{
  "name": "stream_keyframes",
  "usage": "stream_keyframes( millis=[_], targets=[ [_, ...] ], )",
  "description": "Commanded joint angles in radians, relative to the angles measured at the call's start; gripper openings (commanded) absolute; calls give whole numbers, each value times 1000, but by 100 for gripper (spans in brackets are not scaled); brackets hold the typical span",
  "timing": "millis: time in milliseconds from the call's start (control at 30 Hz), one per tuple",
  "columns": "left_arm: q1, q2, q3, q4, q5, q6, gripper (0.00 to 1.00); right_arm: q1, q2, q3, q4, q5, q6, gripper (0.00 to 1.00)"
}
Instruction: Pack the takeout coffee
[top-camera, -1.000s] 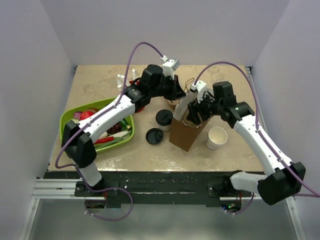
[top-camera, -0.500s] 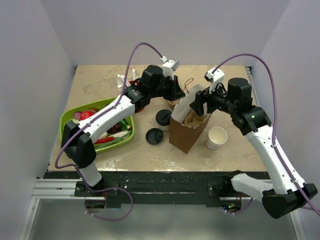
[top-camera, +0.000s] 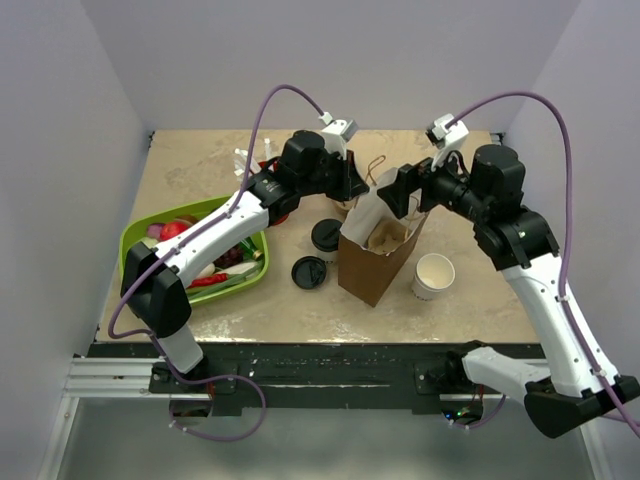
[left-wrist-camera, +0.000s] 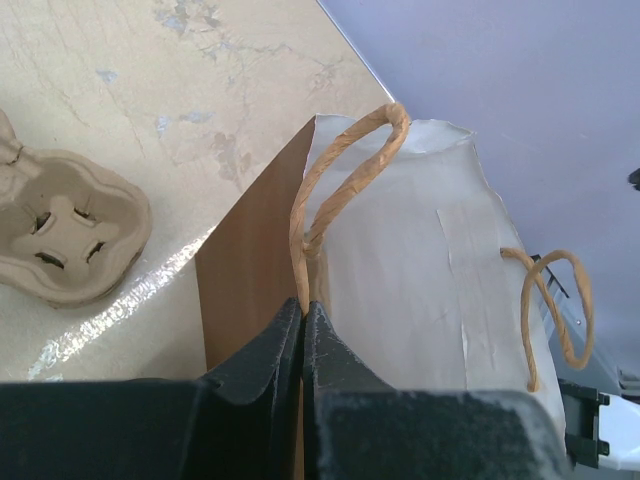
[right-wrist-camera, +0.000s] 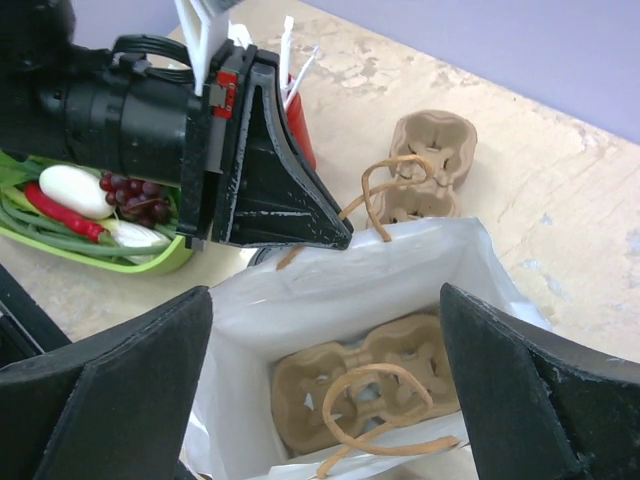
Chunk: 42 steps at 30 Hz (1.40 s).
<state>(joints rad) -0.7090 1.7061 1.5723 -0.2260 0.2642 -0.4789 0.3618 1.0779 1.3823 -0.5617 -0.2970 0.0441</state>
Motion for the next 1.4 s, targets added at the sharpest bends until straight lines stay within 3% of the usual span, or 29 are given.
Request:
stream_keyframes(
  millis=[0,300,500,767,933,1167,1367],
  targets=[
    [0,-42,-6,22,-14,-9,0,5,-32,43,36,-46,-10,98],
    [0,-33,-3,13,-33,-20,0,8,-29,32,39,-240,-21,98],
    [0,-26,8,-6,-52,-30,0,35,-4,0,11,-245,-18,98],
    [0,-33,5,-15,-63,-41,0,46,43,-31,-89,-9,-1,98],
    [-1,-52,-6,-21,-123,-81,0,46,48,-29,-84,56,22,98],
    [-32,-85,-37,-49,-367,-211,0,46,-25,-22,37,303,132,98],
    [-40,-89,-38,-47,-405,-262,0,46,-104,-57,173,423,223,98]
  ],
)
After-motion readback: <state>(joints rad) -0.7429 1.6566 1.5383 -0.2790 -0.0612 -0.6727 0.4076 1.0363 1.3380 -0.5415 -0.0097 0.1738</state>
